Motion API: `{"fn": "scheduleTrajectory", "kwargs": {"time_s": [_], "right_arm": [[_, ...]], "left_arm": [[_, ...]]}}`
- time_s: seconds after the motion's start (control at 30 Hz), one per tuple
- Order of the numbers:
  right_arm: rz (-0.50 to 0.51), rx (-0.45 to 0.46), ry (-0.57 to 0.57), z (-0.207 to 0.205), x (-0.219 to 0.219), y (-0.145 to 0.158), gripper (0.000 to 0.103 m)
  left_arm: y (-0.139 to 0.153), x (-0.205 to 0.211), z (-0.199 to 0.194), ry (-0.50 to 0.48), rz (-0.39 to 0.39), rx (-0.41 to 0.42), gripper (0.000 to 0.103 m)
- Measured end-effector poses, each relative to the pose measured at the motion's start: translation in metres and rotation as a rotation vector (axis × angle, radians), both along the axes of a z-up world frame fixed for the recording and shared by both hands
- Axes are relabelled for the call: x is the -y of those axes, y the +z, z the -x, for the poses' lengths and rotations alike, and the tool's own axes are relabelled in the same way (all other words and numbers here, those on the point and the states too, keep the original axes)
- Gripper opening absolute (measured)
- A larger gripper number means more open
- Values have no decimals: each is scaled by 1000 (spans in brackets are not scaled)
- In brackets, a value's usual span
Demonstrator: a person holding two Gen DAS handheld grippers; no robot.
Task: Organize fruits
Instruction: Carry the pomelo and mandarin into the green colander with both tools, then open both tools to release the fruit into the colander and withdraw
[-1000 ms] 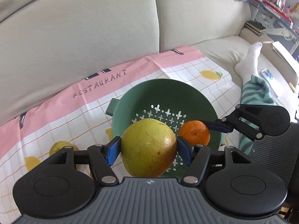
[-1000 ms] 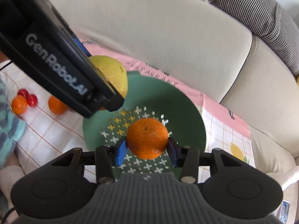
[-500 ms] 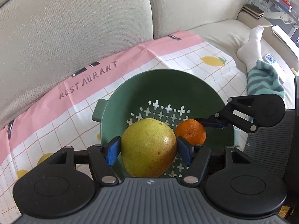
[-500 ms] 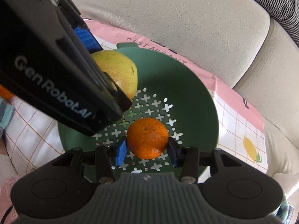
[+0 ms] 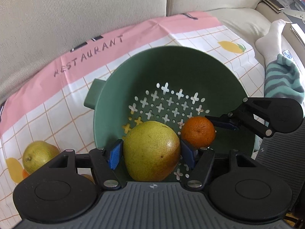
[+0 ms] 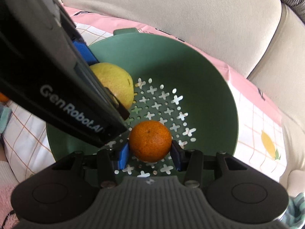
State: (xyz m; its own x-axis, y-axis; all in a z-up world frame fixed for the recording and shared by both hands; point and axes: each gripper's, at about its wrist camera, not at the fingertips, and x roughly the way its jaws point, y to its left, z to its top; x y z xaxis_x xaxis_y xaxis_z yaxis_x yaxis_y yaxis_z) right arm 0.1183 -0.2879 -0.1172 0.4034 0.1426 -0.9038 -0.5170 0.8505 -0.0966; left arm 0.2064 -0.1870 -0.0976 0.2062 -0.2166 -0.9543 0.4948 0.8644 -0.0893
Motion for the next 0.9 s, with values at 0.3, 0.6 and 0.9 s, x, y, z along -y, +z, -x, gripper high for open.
{"fn": "scheduleTrajectory", "kwargs": {"time_s": [0.3,0.6,0.9], "right_arm": [[10,-48,15,-17,-4,-1,44],[22,-88,18,-26,-1,7,49],[41,-39,-11,-26,0,28,66]], "left_arm": [[-8,2,-3,7,-37,-23,74],[-6,3,-7,26,-37,3,79],[22,-12,4,61,13,54,80]]}}
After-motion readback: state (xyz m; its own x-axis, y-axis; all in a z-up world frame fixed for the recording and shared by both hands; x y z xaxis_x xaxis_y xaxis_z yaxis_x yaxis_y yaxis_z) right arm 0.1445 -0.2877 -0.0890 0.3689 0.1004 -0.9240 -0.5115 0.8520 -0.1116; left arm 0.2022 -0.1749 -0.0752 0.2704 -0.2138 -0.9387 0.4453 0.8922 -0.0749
